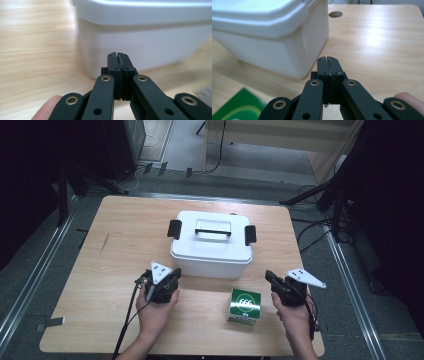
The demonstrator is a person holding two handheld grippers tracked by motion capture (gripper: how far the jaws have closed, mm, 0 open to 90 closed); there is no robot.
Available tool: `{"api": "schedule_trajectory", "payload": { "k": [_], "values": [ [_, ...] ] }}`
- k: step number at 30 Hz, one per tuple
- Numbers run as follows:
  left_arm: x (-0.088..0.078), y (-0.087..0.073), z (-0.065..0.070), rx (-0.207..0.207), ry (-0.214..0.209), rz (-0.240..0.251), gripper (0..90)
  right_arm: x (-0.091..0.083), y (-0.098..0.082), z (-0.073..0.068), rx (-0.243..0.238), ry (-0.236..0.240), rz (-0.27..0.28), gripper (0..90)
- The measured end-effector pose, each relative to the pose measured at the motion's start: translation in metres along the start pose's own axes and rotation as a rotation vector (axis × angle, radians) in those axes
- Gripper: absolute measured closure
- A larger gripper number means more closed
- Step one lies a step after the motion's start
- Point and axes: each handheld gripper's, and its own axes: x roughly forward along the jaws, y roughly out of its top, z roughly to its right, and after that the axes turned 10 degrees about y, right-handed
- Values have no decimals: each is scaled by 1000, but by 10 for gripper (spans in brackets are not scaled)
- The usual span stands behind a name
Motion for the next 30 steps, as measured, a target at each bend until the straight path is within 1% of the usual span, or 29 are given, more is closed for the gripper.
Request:
{"api": "schedule_trajectory", "payload": {
  "k": [1, 2, 3, 4, 5, 6, 7, 8, 9, 10, 11, 12, 13, 15, 17, 19, 20, 21, 22, 23, 25, 27, 28, 29, 30],
  "values": [
    [0, 0, 0, 0, 0, 0, 900, 4, 4, 1, -1, 9, -7, 900],
    [1, 2, -6, -9, 19, 4, 900, 9, 8, 1, -7, 18, -10, 900],
    [2, 4, -11, -20, 37, 12, 900, 9, 8, 1, -7, 18, -10, 900],
    [4, 7, -18, -34, 55, 19, 900, 13, 12, 1, -21, 17, -17, 900],
    [5, 9, -21, -41, 61, 18, 900, 18, 15, 0, -37, 0, -20, 900],
    [7, 11, -25, -41, 73, 18, 900, 21, 17, 0, -41, -2, -18, 900],
    [10, 14, -29, -42, 81, 20, 900, 29, 21, 0, -55, -5, -21, 900],
    [12, 17, -32, -43, 83, 15, 900, 29, 21, 0, -55, -5, -21, 900],
    [15, 20, -35, -42, 84, 8, 900, 33, 23, 0, -55, -9, -26, 900],
    [18, 23, -37, -39, 85, -1, 900, 40, 26, 1, -37, 0, -31, 900],
    [20, 26, -38, -44, 89, 0, 900, 40, 26, 1, -37, 0, -31, 900],
    [22, 29, -39, -52, 86, -1, 900, 43, 28, 2, -27, 9, -34, 900],
    [24, 32, -40, -52, 77, 0, 900, 46, 30, 2, -32, 6, -30, 900],
    [28, 38, -37, -30, 74, -8, 900, 50, 35, 2, -43, -10, -25, 900],
    [34, 42, -33, -10, 57, -25, 900, 54, 38, 2, -37, -4, -29, 900],
    [38, 45, -29, 1, 36, -36, 900, 59, 40, 0, -43, 20, -43, 900],
    [40, 46, -27, 7, 24, -38, 900, 60, 40, -2, -47, 14, -45, 900],
    [41, 46, -25, 18, 23, -41, 900, 60, 40, -2, -47, 14, -45, 900],
    [42, 45, -24, 23, 17, -45, 900, 60, 40, -4, -31, 17, -47, 900],
    [44, 45, -25, 27, 11, -50, 900, 60, 41, -4, -8, 23, -50, 900],
    [45, 43, -27, 35, 3, -49, 900, 59, 42, -5, -6, 27, -61, 900],
    [43, 44, -30, 36, 5, -48, 900, 59, 43, -8, -27, 25, -79, 900],
    [42, 44, -31, 32, 3, -46, 900, 60, 45, -12, -47, 13, -97, 900],
    [40, 44, -31, 34, 5, -40, 900, 60, 45, -12, -47, 13, -97, 900],
    [39, 44, -33, 36, 7, -44, 900, 60, 46, -16, -38, 16, -109, 900]
  ]
}}
